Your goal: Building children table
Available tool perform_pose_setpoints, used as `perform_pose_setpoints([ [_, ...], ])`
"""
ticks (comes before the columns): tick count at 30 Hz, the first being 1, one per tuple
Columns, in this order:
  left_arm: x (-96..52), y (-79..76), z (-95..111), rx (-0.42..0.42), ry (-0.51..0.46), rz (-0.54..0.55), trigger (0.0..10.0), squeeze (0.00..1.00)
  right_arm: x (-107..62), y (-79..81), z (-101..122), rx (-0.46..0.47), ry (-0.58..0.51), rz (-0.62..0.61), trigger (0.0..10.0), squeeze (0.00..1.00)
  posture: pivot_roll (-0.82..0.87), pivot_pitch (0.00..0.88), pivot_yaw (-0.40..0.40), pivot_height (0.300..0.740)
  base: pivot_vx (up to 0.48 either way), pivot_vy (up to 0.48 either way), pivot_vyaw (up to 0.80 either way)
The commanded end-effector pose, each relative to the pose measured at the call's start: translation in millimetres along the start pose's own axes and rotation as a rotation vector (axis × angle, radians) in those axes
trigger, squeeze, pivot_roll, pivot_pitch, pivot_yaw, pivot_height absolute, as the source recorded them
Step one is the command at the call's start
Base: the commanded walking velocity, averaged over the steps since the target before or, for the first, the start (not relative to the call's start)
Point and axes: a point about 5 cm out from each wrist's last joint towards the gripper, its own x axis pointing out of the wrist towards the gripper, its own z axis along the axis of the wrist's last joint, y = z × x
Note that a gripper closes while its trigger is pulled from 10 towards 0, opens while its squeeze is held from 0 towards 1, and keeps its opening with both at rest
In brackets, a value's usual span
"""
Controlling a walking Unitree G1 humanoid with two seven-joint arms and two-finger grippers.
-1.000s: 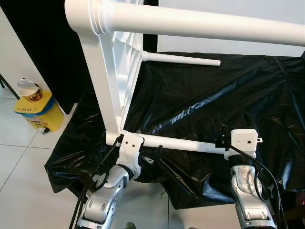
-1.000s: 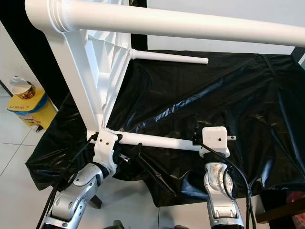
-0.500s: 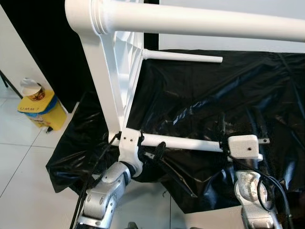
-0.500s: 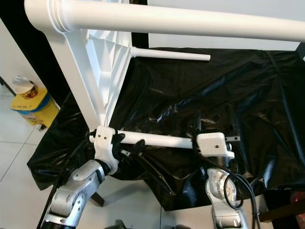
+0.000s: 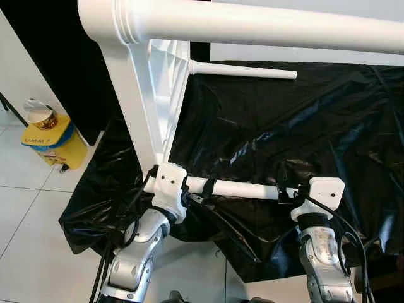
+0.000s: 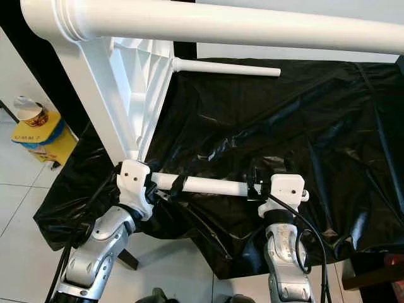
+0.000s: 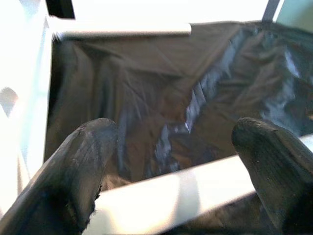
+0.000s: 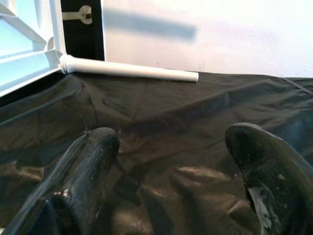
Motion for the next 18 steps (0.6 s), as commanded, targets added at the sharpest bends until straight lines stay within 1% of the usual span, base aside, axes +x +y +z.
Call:
perform_pose_setpoints([
  [1, -4.0, 2.6, -5, 0.015, 0.001, 0.05, 10.0, 0.0, -3.2, 0.1, -8, -0.007, 0.038, 0.007, 10.0, 0.0, 0.01, 0.035, 0.001, 0.74, 0.0, 0.0, 0.0],
  [5, -4.4, 1.3, -12, 0.031, -0.009, 0.063, 10.0, 0.0, 0.3, -0.3, -11, 0.0, 0.042, 0.014, 10.0, 0.0, 0.0, 0.0, 0.002, 0.74, 0.0, 0.0, 0.0],
  [10, 2.4, -1.0, -13, 0.029, -0.033, 0.057, 10.0, 0.0, 6.5, 2.3, -13, 0.013, 0.042, 0.013, 10.0, 0.0, 0.01, 0.0, 0.003, 0.74, 0.0, 0.0, 0.0],
  [14, 3.2, -0.7, -13, 0.023, -0.041, 0.059, 10.0, 0.0, 6.8, 2.9, -13, 0.011, 0.042, 0.014, 10.0, 0.0, 0.01, 0.0, 0.001, 0.74, 0.0, 0.0, 0.0],
  [18, 2.5, 0.4, -13, 0.01, -0.054, 0.071, 10.0, 0.0, 4.7, 3.8, -9, -0.025, 0.017, 0.024, 10.0, 0.0, 0.01, 0.0, 0.002, 0.74, 0.0, 0.0, 0.0],
])
